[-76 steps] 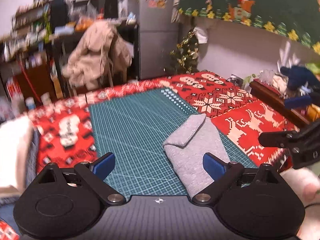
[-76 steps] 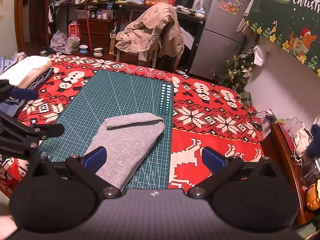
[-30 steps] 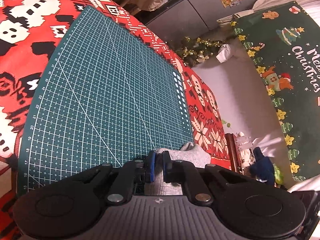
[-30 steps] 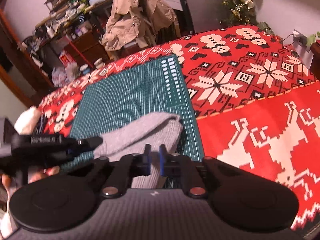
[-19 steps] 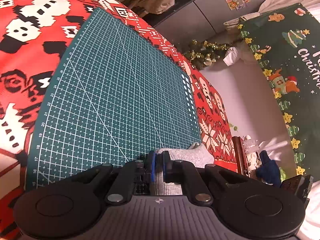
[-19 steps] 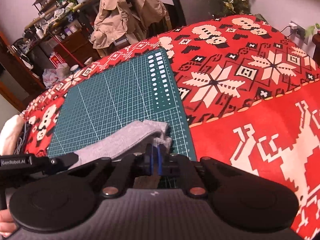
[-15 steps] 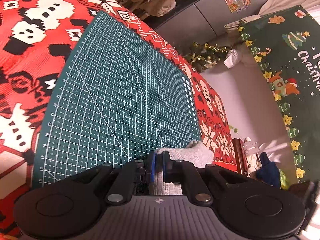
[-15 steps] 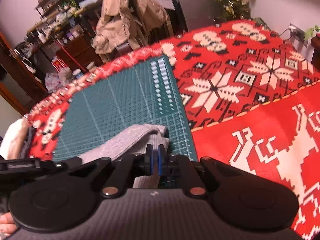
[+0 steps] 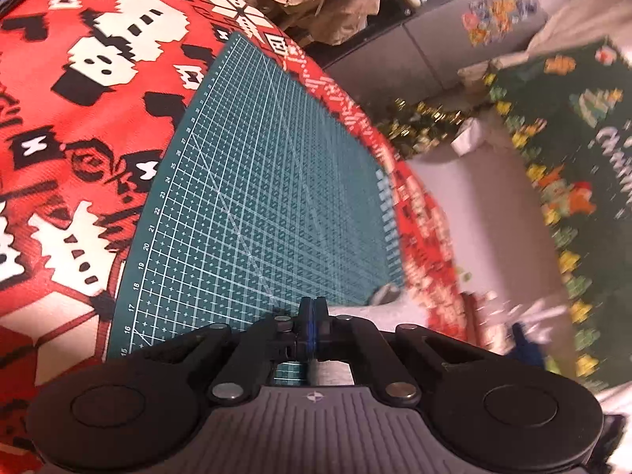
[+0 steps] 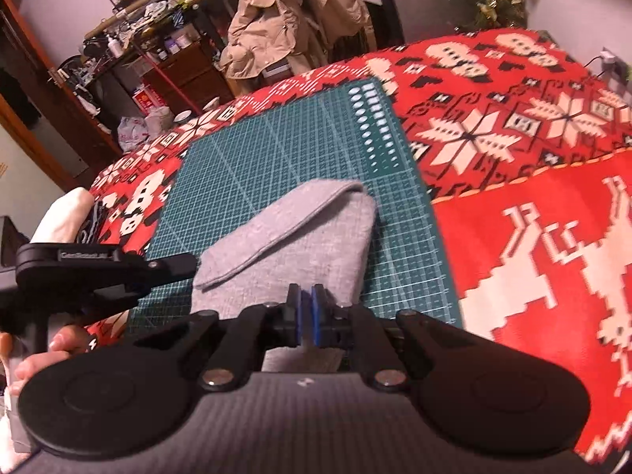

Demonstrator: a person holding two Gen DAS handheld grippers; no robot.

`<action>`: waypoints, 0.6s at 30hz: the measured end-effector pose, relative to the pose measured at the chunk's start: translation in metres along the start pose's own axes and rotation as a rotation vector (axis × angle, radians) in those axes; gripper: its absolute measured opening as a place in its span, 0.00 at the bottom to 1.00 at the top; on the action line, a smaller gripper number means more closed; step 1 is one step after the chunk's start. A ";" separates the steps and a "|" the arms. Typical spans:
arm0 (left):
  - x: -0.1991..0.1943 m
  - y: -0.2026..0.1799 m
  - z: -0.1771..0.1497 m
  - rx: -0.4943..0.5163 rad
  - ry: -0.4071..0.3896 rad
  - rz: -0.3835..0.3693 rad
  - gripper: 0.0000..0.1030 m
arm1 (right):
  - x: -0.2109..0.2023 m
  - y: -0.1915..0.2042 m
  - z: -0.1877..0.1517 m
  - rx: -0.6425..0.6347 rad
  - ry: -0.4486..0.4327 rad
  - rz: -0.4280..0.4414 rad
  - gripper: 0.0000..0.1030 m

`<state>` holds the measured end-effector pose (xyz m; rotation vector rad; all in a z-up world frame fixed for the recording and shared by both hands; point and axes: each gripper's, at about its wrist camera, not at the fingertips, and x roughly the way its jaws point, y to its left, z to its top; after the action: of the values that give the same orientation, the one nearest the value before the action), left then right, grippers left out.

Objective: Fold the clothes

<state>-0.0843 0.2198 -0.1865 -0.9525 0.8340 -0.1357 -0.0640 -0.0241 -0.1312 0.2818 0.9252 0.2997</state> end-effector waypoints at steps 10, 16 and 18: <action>-0.018 -0.025 -0.023 0.025 0.100 -0.207 0.00 | -0.019 0.018 -0.014 -0.001 -0.001 0.057 0.06; 0.011 -0.030 -0.049 0.068 0.207 -0.187 0.00 | -0.010 0.014 -0.022 0.030 0.020 0.064 0.06; 0.017 -0.026 -0.055 0.101 0.213 -0.151 0.02 | -0.007 0.010 -0.024 0.028 0.026 0.061 0.05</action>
<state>-0.1039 0.1604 -0.1929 -0.9151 0.9407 -0.4118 -0.0891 -0.0143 -0.1363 0.3331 0.9481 0.3474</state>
